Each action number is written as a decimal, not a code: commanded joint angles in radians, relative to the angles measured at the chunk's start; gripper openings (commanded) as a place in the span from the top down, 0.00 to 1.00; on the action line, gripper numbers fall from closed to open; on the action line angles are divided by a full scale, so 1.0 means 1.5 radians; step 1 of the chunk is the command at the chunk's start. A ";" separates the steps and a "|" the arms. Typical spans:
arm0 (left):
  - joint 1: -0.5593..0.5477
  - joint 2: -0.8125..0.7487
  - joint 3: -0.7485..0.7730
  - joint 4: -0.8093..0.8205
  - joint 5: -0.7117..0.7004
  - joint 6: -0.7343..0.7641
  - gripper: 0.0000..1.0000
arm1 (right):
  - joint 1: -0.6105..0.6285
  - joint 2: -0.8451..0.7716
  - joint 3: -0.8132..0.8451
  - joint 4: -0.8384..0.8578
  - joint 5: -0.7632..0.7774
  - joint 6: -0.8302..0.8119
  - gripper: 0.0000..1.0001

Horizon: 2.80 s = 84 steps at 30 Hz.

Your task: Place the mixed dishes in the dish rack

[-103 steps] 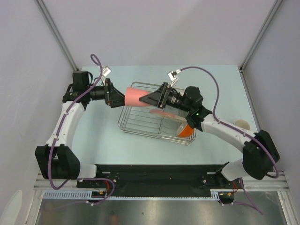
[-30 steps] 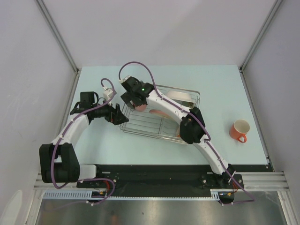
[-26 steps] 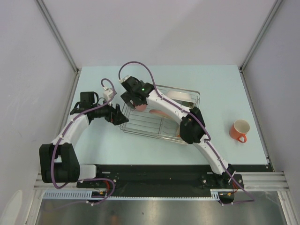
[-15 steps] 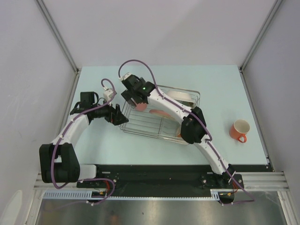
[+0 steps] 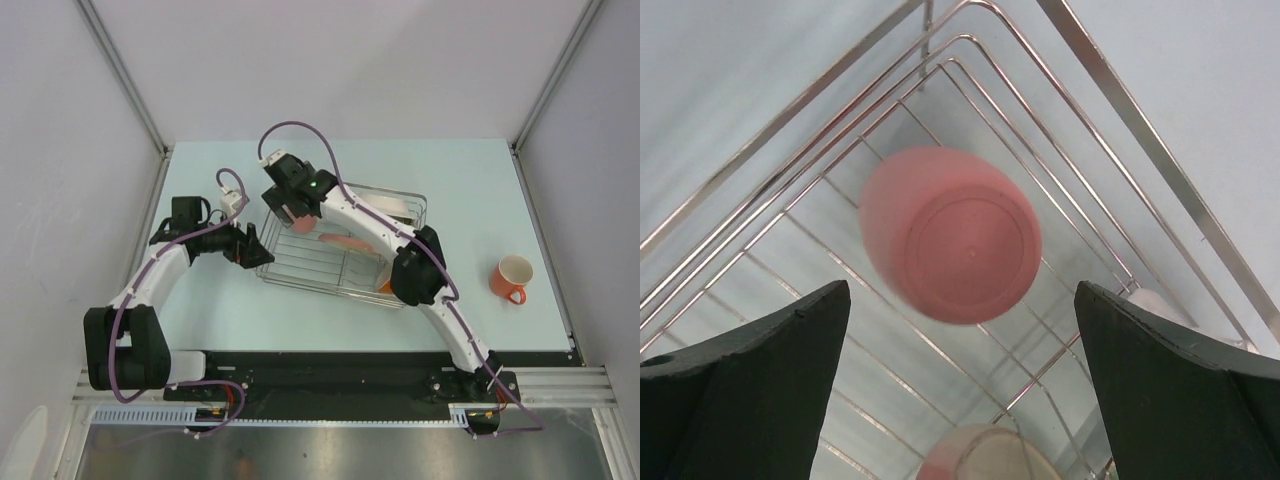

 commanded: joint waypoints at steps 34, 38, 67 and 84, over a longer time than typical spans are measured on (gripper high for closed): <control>-0.004 -0.019 0.047 -0.044 0.017 0.051 0.00 | -0.526 -0.801 -0.793 -0.078 0.049 0.613 0.09; -0.004 -0.028 0.038 -0.043 0.008 0.059 0.00 | -0.546 -0.779 -0.795 -0.112 0.084 0.643 0.07; -0.004 -0.035 -0.035 -0.005 0.012 0.055 0.00 | -0.637 -0.548 -0.799 -0.047 0.087 0.633 0.22; -0.004 -0.026 -0.036 -0.026 0.010 0.070 0.00 | -0.654 -0.536 -0.799 0.047 -0.029 0.551 1.00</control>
